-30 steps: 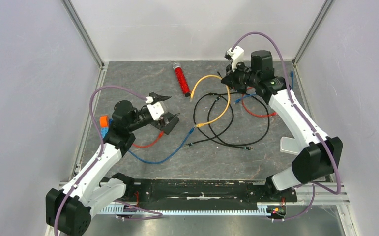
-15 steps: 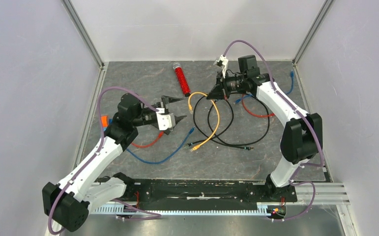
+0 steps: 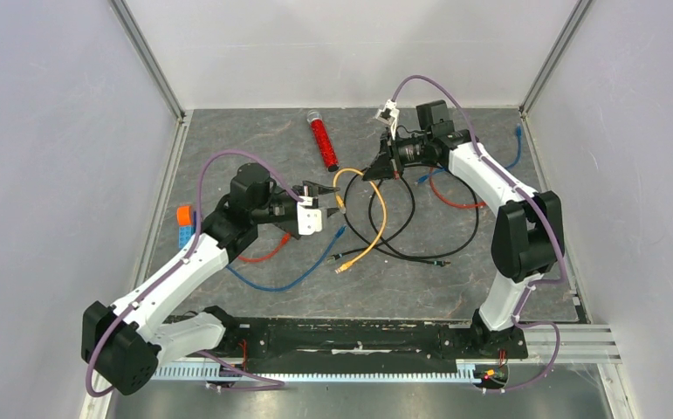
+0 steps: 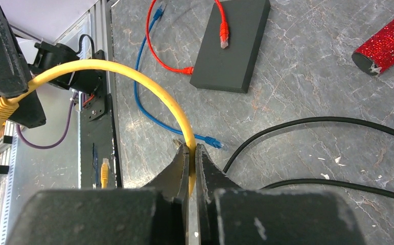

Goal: Insert the plug into the switch port
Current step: Pick up the connector from the center of the board.

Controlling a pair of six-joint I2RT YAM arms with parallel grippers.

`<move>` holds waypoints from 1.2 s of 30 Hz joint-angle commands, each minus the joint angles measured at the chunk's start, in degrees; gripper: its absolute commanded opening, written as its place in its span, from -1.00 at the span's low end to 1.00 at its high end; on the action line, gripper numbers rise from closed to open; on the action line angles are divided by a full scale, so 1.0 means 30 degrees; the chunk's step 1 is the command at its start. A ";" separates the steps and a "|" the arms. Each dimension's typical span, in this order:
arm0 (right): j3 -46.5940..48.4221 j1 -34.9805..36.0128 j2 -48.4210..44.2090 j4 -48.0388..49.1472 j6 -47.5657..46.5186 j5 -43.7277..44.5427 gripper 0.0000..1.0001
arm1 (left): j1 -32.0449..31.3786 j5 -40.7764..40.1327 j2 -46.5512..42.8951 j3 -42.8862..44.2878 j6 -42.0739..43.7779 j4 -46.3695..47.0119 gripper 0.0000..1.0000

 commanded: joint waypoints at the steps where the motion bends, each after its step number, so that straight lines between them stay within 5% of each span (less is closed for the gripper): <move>1: 0.0695 0.0166 0.0174 0.0158 0.0347 -0.0885 -1.00 | -0.0097 -0.0080 0.0218 0.0808 0.1071 0.0658 -0.02; 10: 0.0569 0.0294 0.0156 0.0102 0.0781 0.0004 -0.98 | -0.0097 -0.0270 0.0393 0.1277 0.0609 0.0446 -0.68; 15: 0.0902 0.0259 -0.0568 0.0915 0.2296 0.3975 -0.42 | -0.0105 -0.3474 0.0020 0.0462 -0.2731 0.2266 -0.96; 20: -0.0037 0.0166 -0.2854 0.3558 0.4906 0.7523 -0.01 | -0.0083 -0.7482 -0.0400 0.1020 -0.6944 0.0151 -0.95; 27: -0.5811 0.0606 -0.6802 1.2849 1.0020 0.5967 0.18 | -0.0072 -0.9311 0.0105 0.2719 -1.1206 -0.4504 -0.95; 36: -0.6289 0.3114 -0.6591 1.3540 1.0272 0.5792 0.37 | -0.0068 -0.8762 0.0540 0.2921 -1.3650 -0.6357 -0.95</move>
